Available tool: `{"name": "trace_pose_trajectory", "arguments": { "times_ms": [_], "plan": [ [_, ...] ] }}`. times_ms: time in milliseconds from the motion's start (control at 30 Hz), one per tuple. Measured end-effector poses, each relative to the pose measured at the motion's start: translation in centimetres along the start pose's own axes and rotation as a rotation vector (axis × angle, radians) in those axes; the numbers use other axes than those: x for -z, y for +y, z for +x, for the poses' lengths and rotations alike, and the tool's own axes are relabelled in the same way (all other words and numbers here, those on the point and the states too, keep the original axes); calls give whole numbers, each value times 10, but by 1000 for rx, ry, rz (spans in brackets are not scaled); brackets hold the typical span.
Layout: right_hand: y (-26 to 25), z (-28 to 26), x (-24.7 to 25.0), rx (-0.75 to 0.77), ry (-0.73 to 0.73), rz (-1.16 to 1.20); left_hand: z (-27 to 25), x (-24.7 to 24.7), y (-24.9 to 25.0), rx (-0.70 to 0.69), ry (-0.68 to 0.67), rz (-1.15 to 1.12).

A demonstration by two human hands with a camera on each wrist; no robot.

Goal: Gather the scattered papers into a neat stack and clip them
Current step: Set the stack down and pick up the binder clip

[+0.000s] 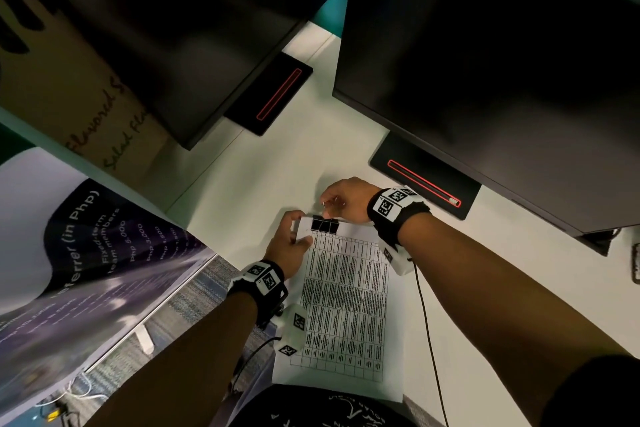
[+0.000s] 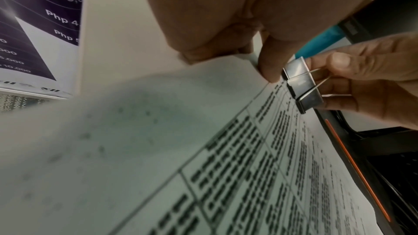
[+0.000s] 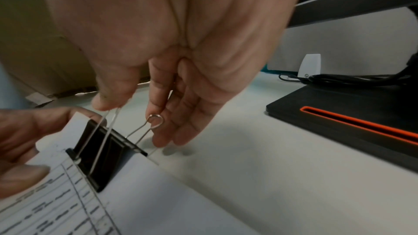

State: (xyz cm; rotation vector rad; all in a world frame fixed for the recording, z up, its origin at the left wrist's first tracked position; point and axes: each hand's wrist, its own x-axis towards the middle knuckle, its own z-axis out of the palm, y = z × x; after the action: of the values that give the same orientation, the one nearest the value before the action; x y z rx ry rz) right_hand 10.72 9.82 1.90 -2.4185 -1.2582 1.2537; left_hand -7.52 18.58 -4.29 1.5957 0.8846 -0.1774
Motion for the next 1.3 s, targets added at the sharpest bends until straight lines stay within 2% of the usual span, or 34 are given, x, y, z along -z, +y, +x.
{"name": "trace_pose_trajectory", "arguments": {
  "times_ms": [67,167,200,333,400,600,700,800,900,967,1033,1133,1233,1300],
  "plan": [
    [2,-2,2,-20,-31,26,1,0,1,-2,-5,-7],
    [10,-3,-3,-102,-6,285,1,2,1,-4,-31,-29],
    [12,-3,-5,-99,2,306,2,3,0,-4,-35,-35],
    [9,-11,-12,-9,-117,45,-4,2,10,-29,-10,-81],
    [7,-14,-19,9,-154,-10,-6,0,13,-63,1,-119],
    [5,-24,-25,85,-82,18,-14,-4,20,-116,21,-131],
    [3,-27,-23,37,-58,88,-14,-4,25,-131,67,-27],
    [-4,-32,-26,-1,-3,-2,-14,-4,28,-140,89,35],
    [-3,-34,-32,-32,78,-15,-15,0,38,-166,9,-15],
    [-2,-37,-33,-60,75,22,-15,2,43,-171,-97,-42],
    [-2,-42,-30,-64,86,34,-15,1,44,-196,-124,-5],
    [9,-56,-24,-104,248,66,-12,-6,48,-237,-47,38],
    [46,-86,-27,-294,579,131,-14,-14,59,-255,-31,13],
    [74,-116,-42,-385,773,471,-17,-19,68,-278,-58,-12]
  ]
}}
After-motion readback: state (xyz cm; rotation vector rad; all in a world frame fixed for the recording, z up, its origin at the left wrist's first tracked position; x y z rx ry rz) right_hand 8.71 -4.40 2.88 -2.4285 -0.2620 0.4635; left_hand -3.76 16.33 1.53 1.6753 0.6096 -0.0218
